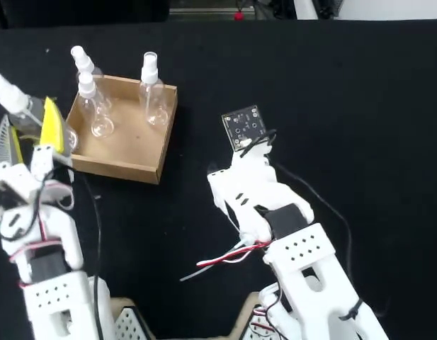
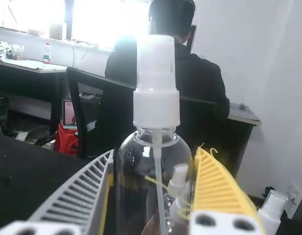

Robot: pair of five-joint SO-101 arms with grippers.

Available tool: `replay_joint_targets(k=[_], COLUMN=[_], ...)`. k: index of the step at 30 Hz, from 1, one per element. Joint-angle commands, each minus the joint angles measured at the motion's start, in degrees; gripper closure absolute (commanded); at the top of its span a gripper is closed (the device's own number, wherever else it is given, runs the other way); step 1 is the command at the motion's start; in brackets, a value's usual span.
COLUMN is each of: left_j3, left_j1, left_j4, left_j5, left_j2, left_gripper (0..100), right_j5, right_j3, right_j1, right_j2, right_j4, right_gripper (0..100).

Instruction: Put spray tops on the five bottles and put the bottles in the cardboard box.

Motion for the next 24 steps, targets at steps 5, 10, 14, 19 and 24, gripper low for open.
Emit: replay_joint_targets(k=[5,10,14,19,24], left_j3=[-2.59,2.77,-1.36,-5.58,-7.52], left_j1=[0.48,1.19,2.33,2.86,2.68], left_j4=[-18.64,-37.63,-38.33,-38.95,-39.12], left_j5=[-0.35,-0.26,-0.26,-0.26,-0.26], left_j2=[23.65,32.62,39.3,47.03,51.69], left_gripper=[83,83,83,83,83], right_j5=[0.0,0.0,0.0,0.0,0.0], right_j3=[-0.31,-0.31,-0.31,-0.31,-0.31], right_j1=[1.14,1.14,1.14,1.23,1.23], right_j2=[-1.27,-1.27,-1.27,-1.27,-1.27], right_j4=[-1.32,-1.32,-1.23,-1.14,-1.14], right_gripper=[82.1,82.1,82.1,82.1,82.1])
